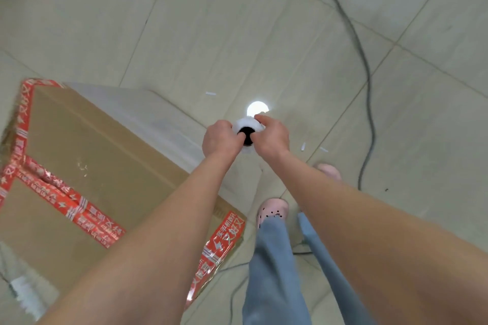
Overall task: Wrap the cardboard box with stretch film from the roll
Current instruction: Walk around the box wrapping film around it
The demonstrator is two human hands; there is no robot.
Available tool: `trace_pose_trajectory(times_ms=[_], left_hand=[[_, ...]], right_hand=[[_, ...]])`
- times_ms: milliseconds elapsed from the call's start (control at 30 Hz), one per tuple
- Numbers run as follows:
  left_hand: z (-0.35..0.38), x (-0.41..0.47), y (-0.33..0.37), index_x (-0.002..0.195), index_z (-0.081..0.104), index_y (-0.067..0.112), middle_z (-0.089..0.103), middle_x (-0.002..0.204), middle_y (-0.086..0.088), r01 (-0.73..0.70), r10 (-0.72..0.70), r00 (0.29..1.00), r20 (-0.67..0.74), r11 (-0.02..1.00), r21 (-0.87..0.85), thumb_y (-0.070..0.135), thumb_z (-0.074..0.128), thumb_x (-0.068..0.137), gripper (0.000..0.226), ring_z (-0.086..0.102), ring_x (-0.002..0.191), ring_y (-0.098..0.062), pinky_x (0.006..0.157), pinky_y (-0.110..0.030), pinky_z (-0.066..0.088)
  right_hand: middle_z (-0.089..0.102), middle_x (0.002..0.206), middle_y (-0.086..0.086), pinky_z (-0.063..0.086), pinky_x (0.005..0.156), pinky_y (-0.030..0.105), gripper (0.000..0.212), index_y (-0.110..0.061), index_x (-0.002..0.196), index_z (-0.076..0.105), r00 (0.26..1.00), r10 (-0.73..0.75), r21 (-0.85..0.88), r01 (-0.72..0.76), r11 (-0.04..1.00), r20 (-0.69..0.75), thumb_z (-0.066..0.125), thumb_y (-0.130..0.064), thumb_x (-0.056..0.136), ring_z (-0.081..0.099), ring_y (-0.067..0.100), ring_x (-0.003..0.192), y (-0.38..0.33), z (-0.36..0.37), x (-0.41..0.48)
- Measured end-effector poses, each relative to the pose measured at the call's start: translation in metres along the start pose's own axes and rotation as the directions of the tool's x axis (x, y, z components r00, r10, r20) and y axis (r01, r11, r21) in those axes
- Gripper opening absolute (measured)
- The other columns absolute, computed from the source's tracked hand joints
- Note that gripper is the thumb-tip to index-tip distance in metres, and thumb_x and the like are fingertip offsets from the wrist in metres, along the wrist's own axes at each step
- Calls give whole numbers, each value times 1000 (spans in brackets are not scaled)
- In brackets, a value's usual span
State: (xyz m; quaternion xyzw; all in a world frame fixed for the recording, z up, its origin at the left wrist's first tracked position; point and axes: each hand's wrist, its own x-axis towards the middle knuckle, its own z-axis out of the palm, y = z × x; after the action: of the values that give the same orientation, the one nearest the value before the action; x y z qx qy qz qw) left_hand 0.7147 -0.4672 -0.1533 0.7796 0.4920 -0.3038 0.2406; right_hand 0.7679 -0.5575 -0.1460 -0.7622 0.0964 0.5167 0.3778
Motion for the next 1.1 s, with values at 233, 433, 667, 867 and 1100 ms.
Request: trace_pose_trajectory(times_ms=[233,433,667,867,1100], left_hand=[[0,-2,8,125,51,14,52,119,-6,-326,345,937,-56,920,216,10,50,86,38,53,107,-26,72,-34,42],[-15,16,12,101,58,10,57,102,-6,-342,362,930,-68,917,203,9,52,83,19,57,89,-29,62,-31,38],[-30,33,-2,73,48,14,59,81,-4,75,-113,987,-112,950,-302,17,59,74,11,60,74,-27,60,-31,47],[-43,43,-9,95,56,7,65,94,-6,210,-216,975,41,856,-473,24,63,78,26,65,79,-25,69,-36,57],[-55,60,2,111,55,18,54,110,-2,-280,282,956,-79,959,35,11,53,82,30,56,95,-23,67,-30,39]], right_hand=[[58,129,3,40,85,20,48,-17,135,51,999,1,-88,3,996,48,48,-3,89,56,18,109,-1,0,6],[58,99,-2,44,72,28,34,-18,118,52,999,22,-177,-31,984,-50,54,-11,85,56,18,84,-16,-2,16],[59,107,1,40,69,26,33,-16,113,54,993,-79,-160,64,985,-86,60,-13,81,54,17,83,-50,16,26],[58,100,3,42,59,26,34,-19,116,53,997,-40,-172,28,985,-67,59,-14,82,56,21,76,-71,27,33],[56,88,-3,41,61,26,31,-21,110,55,999,-32,-198,29,980,-14,62,-15,81,57,20,77,-75,26,37]])
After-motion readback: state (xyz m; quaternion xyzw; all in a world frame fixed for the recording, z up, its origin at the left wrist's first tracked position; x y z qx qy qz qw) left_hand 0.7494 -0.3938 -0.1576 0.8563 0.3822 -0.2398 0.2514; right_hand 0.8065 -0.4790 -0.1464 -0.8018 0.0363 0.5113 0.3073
